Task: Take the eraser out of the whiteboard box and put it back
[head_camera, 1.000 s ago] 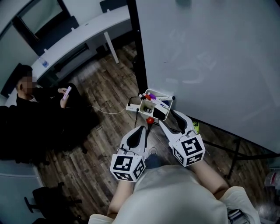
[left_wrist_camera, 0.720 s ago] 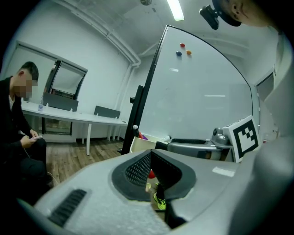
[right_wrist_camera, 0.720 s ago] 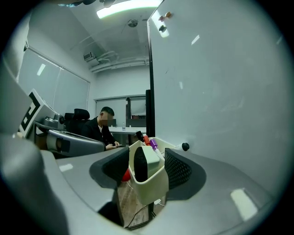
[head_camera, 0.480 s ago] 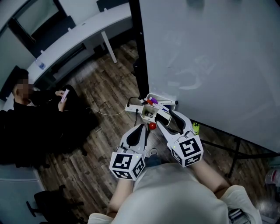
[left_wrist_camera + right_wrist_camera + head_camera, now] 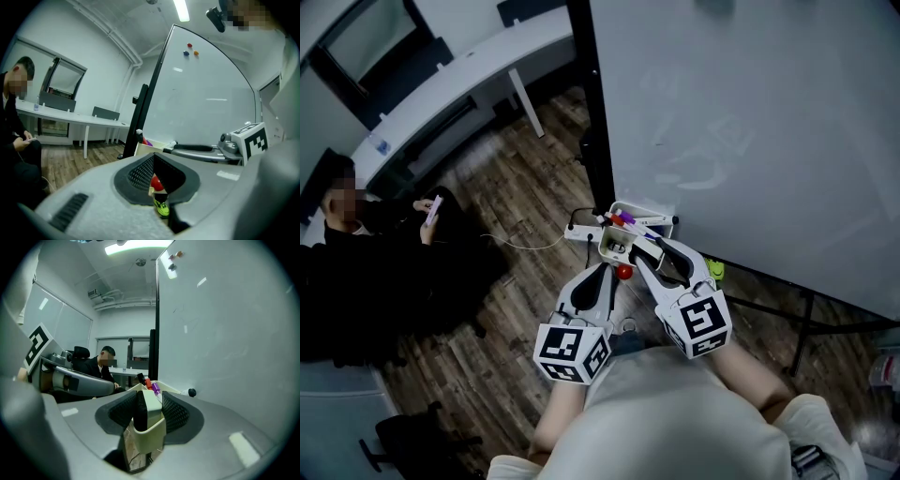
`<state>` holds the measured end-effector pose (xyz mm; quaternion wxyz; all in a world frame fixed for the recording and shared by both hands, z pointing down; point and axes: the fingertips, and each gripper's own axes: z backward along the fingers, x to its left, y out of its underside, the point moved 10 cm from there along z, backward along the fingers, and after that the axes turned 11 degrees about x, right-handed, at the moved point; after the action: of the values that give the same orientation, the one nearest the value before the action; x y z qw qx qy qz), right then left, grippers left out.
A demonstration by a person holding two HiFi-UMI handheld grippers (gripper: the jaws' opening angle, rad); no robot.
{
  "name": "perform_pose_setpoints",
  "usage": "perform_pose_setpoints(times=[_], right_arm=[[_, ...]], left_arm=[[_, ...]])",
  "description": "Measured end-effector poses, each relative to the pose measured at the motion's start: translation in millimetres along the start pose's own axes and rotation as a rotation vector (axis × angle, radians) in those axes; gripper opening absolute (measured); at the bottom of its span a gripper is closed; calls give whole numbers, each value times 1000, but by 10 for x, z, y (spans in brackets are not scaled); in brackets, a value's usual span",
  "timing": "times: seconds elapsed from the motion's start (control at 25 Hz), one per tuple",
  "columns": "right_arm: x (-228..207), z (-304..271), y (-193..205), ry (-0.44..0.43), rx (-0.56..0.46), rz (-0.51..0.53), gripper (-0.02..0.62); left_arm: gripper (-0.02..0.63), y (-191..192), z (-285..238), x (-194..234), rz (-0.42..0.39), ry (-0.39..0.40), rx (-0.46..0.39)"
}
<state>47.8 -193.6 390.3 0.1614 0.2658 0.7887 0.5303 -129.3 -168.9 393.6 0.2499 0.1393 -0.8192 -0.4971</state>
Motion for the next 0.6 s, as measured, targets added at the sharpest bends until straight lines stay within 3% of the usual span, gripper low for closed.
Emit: perform_pose_setpoints(times=[0.6], right_arm=[[5,11,-8,0,-3,-13,166]], left_arm=[[2,47,74,-21,8,-2,9]])
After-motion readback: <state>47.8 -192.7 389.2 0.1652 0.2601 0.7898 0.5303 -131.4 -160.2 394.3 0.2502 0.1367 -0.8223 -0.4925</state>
